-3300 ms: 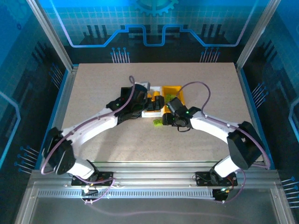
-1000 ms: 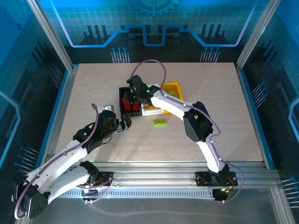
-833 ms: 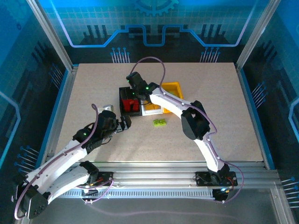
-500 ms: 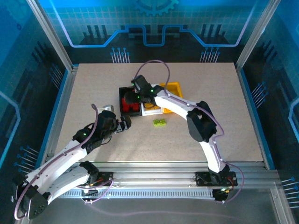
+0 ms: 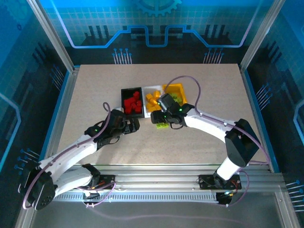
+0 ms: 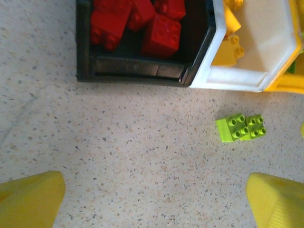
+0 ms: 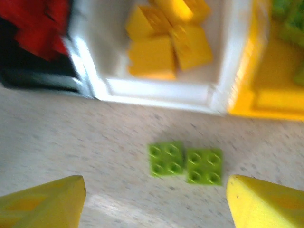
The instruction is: Sort the legos into containers by color
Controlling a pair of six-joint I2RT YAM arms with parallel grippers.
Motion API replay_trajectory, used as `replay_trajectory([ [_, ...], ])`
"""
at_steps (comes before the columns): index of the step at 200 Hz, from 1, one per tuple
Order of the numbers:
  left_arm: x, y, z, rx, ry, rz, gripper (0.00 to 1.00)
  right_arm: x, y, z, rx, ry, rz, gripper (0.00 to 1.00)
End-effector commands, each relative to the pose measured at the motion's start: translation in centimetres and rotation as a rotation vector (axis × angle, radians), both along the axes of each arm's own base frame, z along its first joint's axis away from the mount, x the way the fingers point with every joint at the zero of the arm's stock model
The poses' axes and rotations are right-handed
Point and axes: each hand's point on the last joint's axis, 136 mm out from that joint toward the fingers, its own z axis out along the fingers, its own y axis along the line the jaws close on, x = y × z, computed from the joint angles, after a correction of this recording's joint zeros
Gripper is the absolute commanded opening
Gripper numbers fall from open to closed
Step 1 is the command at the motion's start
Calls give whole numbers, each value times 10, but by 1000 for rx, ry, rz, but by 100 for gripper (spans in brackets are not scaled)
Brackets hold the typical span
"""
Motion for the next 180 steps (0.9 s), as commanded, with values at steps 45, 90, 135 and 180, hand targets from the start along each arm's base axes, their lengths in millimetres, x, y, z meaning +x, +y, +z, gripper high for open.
replay_trajectory([
  [45,8,-19,6,-77,9,-39,99,23,-56,-53,-117,85,-273,51],
  [90,5,-18,4,-80,7,-38,99,40,-54,-72,-146,109,-325,50],
  [135,5,-18,2,-78,6,-41,99,26,-53,-80,-154,154,-298,48],
  [180,5,-17,-3,-72,7,-41,99,-26,-71,-98,-249,245,-249,48],
])
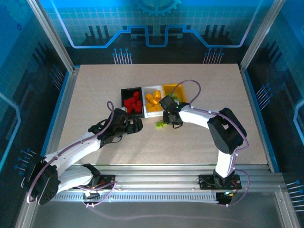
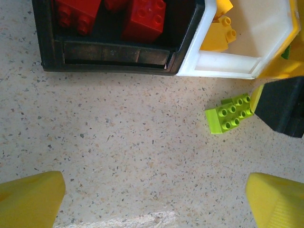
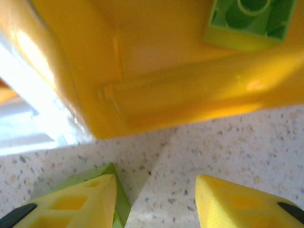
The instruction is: Sort the legos into containers by color
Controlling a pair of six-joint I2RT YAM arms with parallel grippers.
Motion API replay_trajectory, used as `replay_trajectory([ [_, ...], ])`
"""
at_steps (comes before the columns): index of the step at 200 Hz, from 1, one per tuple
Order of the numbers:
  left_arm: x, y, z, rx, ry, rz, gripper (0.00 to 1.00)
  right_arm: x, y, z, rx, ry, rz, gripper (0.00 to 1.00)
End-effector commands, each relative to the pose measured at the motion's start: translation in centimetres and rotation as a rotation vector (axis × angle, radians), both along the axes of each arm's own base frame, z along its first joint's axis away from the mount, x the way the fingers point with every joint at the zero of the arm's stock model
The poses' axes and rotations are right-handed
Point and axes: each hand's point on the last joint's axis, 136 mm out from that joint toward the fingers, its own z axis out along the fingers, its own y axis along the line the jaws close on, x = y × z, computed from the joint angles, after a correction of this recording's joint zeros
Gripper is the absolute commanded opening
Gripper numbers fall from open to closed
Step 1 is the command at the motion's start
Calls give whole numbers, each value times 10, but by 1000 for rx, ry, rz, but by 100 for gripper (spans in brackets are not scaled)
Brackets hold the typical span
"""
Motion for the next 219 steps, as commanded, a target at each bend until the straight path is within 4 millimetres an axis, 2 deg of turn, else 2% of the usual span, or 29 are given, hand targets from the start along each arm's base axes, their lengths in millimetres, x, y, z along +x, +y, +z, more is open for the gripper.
replay_trajectory([
  [1,2,-2,4,-30,-18,3,99,-50,-24,-22,-96,133,14,48],
  [31,3,-2,2,-27,-19,2,99,-78,-41,-17,-111,147,11,48],
  [51,3,-2,1,-27,-18,1,99,-85,-45,-4,-94,119,18,49],
  [70,3,-2,2,-29,-21,0,99,-81,-36,17,-67,41,67,54],
  [92,3,-2,2,-31,-21,2,99,-78,-11,31,-4,4,151,70],
  [117,3,-2,2,-29,-20,3,99,-81,9,21,-8,60,214,78],
  [136,1,0,0,-24,-17,3,99,-86,13,5,-36,115,210,79],
  [156,1,1,0,-22,-18,9,99,-88,5,-10,-86,151,180,74],
  [173,2,1,-1,-22,-18,9,99,-86,1,-17,-114,152,166,65],
  [190,2,2,-1,-22,-16,10,99,-83,-2,-18,-124,147,160,52],
  [219,3,2,0,-22,-19,10,99,-79,0,-11,-100,115,177,40],
])
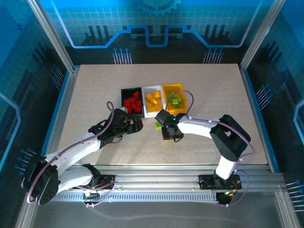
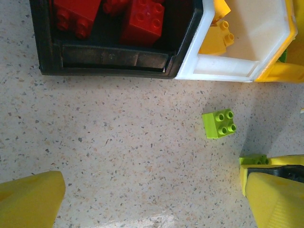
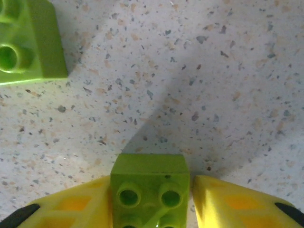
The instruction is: Sort the legos into containers by color
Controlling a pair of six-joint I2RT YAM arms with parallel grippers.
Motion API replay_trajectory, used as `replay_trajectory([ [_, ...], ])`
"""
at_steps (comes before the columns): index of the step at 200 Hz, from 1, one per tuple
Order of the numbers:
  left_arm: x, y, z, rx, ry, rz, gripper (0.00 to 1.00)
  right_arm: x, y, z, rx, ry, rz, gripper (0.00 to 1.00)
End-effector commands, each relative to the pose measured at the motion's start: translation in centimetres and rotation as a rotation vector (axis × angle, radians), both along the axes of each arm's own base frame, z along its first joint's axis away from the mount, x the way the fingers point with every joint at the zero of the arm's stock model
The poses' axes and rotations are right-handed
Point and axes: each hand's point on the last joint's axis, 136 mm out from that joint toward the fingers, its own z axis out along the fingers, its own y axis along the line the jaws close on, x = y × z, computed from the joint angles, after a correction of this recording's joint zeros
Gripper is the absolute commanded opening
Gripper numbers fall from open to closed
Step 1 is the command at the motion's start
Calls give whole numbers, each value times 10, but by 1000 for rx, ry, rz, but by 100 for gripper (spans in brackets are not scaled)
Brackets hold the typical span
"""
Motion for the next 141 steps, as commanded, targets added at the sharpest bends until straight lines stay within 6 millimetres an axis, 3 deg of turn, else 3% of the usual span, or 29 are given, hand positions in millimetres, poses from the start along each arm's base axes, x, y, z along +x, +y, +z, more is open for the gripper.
replay_trajectory([
  [1,1,2,1,-15,-7,6,99,4,-6,6,-12,-26,-3,39],
  [19,0,2,0,-13,-3,6,99,13,-6,24,23,-77,-1,35],
  [40,-1,3,0,-13,-3,7,99,31,-12,60,74,-163,-19,34],
  [62,-1,4,1,-15,-6,10,99,57,-26,99,99,-259,-58,35],
  [82,-1,4,2,-15,-6,11,99,85,-38,117,116,-293,-114,35],
  [106,-2,5,2,-15,-2,14,99,119,-49,117,109,-296,-177,35],
  [141,-4,6,4,-15,-5,19,99,167,-43,104,97,-262,-202,36],
])
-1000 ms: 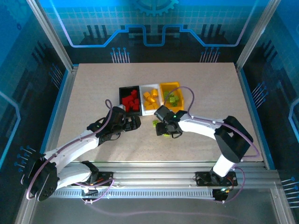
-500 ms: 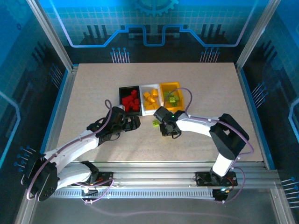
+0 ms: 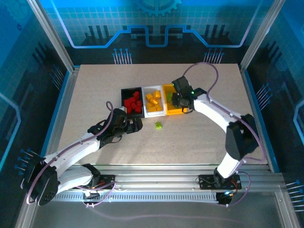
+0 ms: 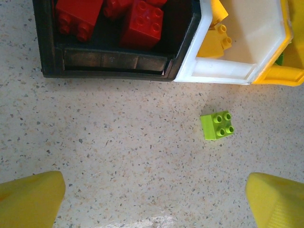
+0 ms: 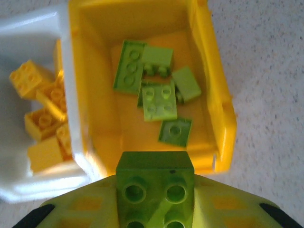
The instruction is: Sort the legos into containers by color
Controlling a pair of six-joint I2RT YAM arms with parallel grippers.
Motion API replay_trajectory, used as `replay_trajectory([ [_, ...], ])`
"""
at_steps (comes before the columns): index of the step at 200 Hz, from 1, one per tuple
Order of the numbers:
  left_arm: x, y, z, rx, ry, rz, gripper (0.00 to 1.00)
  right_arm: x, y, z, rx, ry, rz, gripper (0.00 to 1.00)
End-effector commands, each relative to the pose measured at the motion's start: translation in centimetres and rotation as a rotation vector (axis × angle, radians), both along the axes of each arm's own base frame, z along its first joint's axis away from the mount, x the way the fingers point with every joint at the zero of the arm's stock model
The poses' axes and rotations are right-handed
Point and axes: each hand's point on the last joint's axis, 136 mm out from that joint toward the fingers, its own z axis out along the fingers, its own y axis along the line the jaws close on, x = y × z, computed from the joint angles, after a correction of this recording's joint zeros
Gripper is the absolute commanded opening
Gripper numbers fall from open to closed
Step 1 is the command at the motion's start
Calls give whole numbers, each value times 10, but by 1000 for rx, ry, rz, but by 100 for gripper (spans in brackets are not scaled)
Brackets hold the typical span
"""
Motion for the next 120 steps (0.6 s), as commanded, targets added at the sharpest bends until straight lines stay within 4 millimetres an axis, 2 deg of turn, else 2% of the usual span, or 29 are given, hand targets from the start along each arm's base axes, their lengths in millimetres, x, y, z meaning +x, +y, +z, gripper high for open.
replay_trajectory([
  [1,-4,5,0,-9,5,16,99,21,2,-19,-38,58,6,36],
  [46,-5,7,3,-6,4,19,99,61,12,-29,-15,81,-19,40],
  [56,-5,8,5,-4,3,18,99,66,16,-29,3,84,-15,48],
  [68,-6,9,5,0,2,18,99,69,19,-24,19,74,-9,63],
  [77,-7,10,6,2,3,18,99,69,23,-18,32,60,4,70],
  [92,-7,10,8,-1,-4,21,99,65,27,-8,40,39,23,74],
  [120,-7,12,14,-2,-18,23,99,35,43,10,69,4,98,79],
])
